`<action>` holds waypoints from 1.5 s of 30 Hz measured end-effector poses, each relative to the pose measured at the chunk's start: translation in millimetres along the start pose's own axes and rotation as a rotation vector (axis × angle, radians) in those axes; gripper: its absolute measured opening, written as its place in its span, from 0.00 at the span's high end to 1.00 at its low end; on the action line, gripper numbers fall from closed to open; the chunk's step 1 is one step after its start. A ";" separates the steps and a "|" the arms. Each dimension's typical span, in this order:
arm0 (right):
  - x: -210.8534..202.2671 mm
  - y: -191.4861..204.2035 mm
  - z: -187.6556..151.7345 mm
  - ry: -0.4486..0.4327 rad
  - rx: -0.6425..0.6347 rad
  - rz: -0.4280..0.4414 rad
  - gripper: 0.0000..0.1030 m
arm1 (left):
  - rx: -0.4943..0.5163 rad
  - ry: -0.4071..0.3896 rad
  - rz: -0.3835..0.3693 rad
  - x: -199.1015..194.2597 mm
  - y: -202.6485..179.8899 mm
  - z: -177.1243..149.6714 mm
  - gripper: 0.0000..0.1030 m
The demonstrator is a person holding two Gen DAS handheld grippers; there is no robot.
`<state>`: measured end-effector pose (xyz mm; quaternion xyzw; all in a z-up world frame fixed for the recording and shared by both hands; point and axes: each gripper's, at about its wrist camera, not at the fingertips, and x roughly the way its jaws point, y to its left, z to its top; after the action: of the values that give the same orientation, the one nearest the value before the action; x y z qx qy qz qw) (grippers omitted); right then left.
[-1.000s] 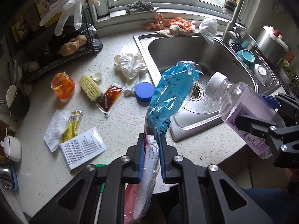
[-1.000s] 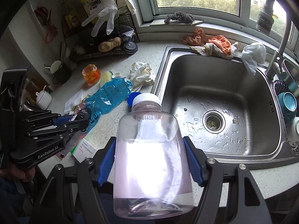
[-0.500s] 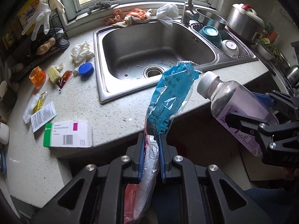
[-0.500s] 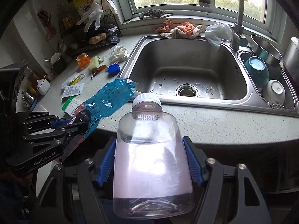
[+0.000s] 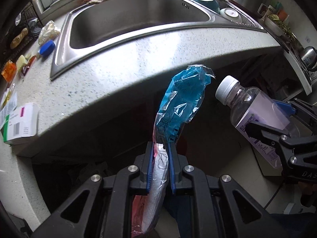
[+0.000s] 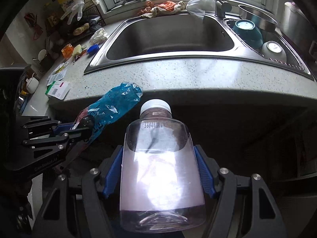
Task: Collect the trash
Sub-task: 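Lift the wrapper and bottle and carry both down toward the red bin, then open the left tool over the red bin while the right tool releases the bottle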
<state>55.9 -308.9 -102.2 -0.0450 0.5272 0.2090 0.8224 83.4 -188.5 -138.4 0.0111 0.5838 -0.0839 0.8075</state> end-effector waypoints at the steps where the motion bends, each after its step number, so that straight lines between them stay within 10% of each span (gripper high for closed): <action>1: 7.9 -4.7 -4.7 0.008 0.005 -0.006 0.35 | 0.009 0.009 -0.004 12.0 -1.8 -1.7 0.88; 19: 161.6 -78.2 -60.1 0.077 0.138 -0.073 0.35 | 0.101 0.090 -0.077 228.7 -21.4 -32.5 0.88; 22: 176.9 -86.0 -71.8 0.088 0.152 -0.078 0.35 | 0.107 0.096 -0.085 252.1 -24.1 -34.0 0.66; 32: 159.8 -89.8 -69.1 0.108 0.138 -0.086 0.35 | 0.112 0.073 -0.058 223.0 -18.3 -36.5 0.25; 45: 192.9 -49.2 -65.5 0.176 0.002 -0.012 0.35 | 0.037 0.068 0.027 196.0 13.4 -65.9 0.06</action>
<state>88.5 -315.7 -309.1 -0.0655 0.5973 0.1986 0.7742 83.0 -191.6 -345.6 0.0366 0.6090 -0.0832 0.7880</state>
